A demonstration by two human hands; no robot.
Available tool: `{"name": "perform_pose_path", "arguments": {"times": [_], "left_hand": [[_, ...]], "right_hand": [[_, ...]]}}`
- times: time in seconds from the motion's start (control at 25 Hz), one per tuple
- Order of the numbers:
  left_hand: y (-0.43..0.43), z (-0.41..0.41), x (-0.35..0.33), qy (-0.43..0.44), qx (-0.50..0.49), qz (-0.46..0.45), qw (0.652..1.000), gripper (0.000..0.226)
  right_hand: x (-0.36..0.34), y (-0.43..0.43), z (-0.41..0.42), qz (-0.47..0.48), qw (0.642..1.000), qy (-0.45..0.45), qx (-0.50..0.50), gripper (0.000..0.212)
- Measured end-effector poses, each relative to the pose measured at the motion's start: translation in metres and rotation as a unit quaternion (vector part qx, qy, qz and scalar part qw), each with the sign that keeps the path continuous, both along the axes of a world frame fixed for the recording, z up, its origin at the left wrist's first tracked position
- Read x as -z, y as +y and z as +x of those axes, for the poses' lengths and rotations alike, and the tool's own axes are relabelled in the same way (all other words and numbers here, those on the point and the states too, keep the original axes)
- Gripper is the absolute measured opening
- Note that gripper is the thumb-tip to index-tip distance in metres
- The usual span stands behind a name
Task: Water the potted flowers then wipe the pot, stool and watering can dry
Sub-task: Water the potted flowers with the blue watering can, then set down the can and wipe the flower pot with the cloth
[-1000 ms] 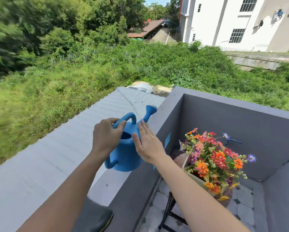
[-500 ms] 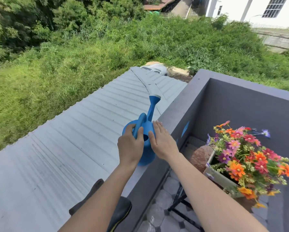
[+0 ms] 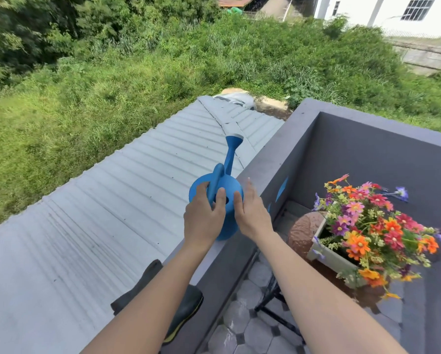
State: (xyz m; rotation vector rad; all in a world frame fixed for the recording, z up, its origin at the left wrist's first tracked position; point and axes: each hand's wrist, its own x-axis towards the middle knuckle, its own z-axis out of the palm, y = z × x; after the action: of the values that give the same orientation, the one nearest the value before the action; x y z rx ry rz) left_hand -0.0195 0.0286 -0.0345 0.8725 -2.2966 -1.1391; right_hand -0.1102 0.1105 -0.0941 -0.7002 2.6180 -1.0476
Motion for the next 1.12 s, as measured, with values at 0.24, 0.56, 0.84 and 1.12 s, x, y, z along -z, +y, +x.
{"name": "perform_pose_path", "arguments": {"times": [0.24,0.56,0.84,1.12], "left_hand": [[-0.024,0.051,0.030,0.021,-0.027,0.018,0.999,0.039],[-0.073,0.139,0.116,-0.347,0.023,-0.058,0.936,0.055],[-0.088,0.146,0.121,-0.272,0.025,0.034,0.962,0.069],[-0.037,0.117,0.094,-0.176,0.023,-0.141,0.974,0.034]], "right_hand": [[0.042,0.007,0.098,-0.031,0.990,-0.088,0.102,0.064],[0.067,-0.010,0.185,0.094,0.995,-0.029,0.019,0.068],[0.062,-0.019,0.183,0.153,0.988,-0.018,-0.029,0.050],[0.049,0.018,0.161,-0.101,0.986,-0.099,0.088,0.025]]}}
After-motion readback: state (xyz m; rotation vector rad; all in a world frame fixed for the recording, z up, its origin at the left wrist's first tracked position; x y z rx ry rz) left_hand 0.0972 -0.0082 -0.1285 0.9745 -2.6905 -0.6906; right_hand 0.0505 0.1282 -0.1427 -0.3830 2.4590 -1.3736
